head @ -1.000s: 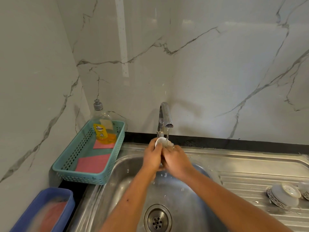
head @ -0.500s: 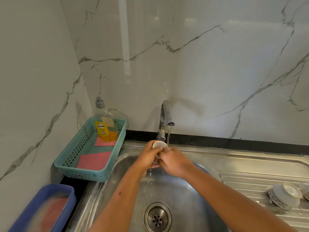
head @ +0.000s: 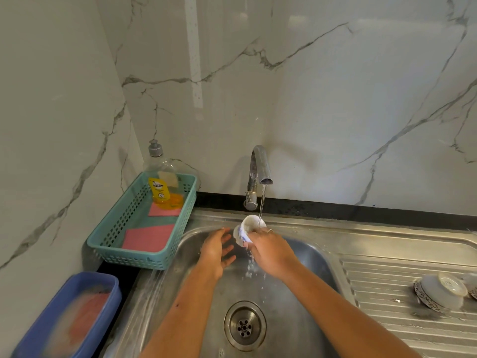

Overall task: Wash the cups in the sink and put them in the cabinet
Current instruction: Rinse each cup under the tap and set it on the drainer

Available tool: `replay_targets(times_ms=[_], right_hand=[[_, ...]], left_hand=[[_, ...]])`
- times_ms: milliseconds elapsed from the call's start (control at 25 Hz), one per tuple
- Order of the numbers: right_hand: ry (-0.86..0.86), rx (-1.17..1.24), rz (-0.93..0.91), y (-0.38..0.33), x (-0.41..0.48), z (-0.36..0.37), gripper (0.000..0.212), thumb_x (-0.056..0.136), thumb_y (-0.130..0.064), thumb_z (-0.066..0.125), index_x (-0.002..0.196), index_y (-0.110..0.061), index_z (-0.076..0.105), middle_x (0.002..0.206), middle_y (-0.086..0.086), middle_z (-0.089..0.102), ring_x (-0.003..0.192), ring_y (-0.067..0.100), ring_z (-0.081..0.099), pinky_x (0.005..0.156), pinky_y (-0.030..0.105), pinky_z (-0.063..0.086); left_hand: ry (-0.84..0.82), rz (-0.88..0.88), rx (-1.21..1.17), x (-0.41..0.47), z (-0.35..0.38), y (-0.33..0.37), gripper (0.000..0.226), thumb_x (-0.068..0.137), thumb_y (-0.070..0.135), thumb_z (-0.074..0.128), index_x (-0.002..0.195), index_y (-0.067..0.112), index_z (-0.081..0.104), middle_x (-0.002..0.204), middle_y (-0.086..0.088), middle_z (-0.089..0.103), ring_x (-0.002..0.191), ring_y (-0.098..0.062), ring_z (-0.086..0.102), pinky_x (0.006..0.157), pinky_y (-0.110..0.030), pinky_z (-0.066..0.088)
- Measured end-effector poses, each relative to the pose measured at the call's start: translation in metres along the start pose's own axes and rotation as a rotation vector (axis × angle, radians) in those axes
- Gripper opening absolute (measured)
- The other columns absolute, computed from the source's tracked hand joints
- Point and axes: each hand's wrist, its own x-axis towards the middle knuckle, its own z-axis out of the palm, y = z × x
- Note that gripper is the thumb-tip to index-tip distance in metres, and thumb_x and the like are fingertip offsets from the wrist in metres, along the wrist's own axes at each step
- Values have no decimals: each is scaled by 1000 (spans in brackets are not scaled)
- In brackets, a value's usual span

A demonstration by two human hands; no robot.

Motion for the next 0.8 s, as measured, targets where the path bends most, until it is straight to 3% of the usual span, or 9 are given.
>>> replay_targets(times_ms=[80, 200, 280, 360, 440, 520, 600, 680, 800], right_hand=[[-54, 262, 113, 2, 0, 1, 28, 98, -29, 46, 113, -8, 58, 104, 14, 65, 89, 25, 62, 71, 31, 48], [46, 1027, 355, -2, 4, 8, 25, 95, -20, 55, 110, -1, 62, 105, 17, 67, 90, 24, 64, 72, 24, 51], [185, 1584, 598, -5, 11, 7, 22, 92, -14, 57, 110, -2, 60, 104, 21, 66, 92, 31, 65, 73, 34, 53], [265, 1879, 771, -5, 19, 6, 24, 91, -19, 57, 109, -2, 57, 101, 23, 65, 87, 32, 66, 67, 37, 55], [280, 1978, 863, -2, 24, 2, 25, 94, -28, 53, 104, -7, 63, 93, 15, 67, 85, 26, 66, 68, 35, 55], [255, 2156, 801, -1, 25, -3, 26, 96, -29, 48, 98, -11, 65, 88, 8, 66, 85, 19, 65, 71, 30, 51], [205, 2297, 735, -3, 23, -10, 25, 97, -27, 44, 94, -12, 64, 82, 5, 64, 85, 16, 63, 72, 27, 49], [146, 2205, 759, -9, 24, -18, 22, 96, -27, 46, 94, -13, 64, 83, 5, 66, 86, 17, 64, 69, 27, 52], [186, 1957, 807, -19, 30, -21, 27, 95, -33, 53, 99, -10, 66, 93, 12, 68, 89, 21, 66, 67, 30, 56]], left_hand=[[-47, -38, -3, -2, 2, -3, 25, 96, 30, 51, 110, 15, 66, 111, -6, 68, 99, -24, 63, 79, -38, 52], [-228, -28, -44, -7, 8, -5, 28, 94, 34, 55, 117, 18, 61, 110, -14, 68, 97, -28, 66, 84, -42, 54], [-319, 115, -51, -14, 15, -5, 29, 93, 26, 58, 122, 22, 55, 114, -12, 65, 97, -27, 66, 83, -39, 56], [-312, 402, 175, -19, 25, -4, 37, 88, 13, 65, 121, 25, 54, 112, -3, 63, 96, -18, 65, 81, -30, 57], [-295, 695, 473, -21, 36, -4, 42, 80, 4, 69, 114, 28, 59, 112, 5, 59, 102, -9, 59, 88, -25, 52], [-285, 876, 623, -22, 46, -1, 40, 77, -3, 66, 109, 22, 66, 116, 7, 52, 107, -4, 53, 96, -16, 42], [-295, 940, 656, -19, 49, 3, 33, 79, -1, 64, 105, 19, 68, 117, 6, 49, 106, -2, 52, 96, -11, 39], [-250, 978, 641, -17, 50, 7, 20, 84, 11, 65, 100, 23, 67, 112, 5, 51, 99, 0, 55, 90, -15, 43], [18, 896, 726, -8, 52, 13, 13, 94, 32, 50, 99, 23, 58, 98, 1, 60, 86, -10, 60, 74, -24, 49]])
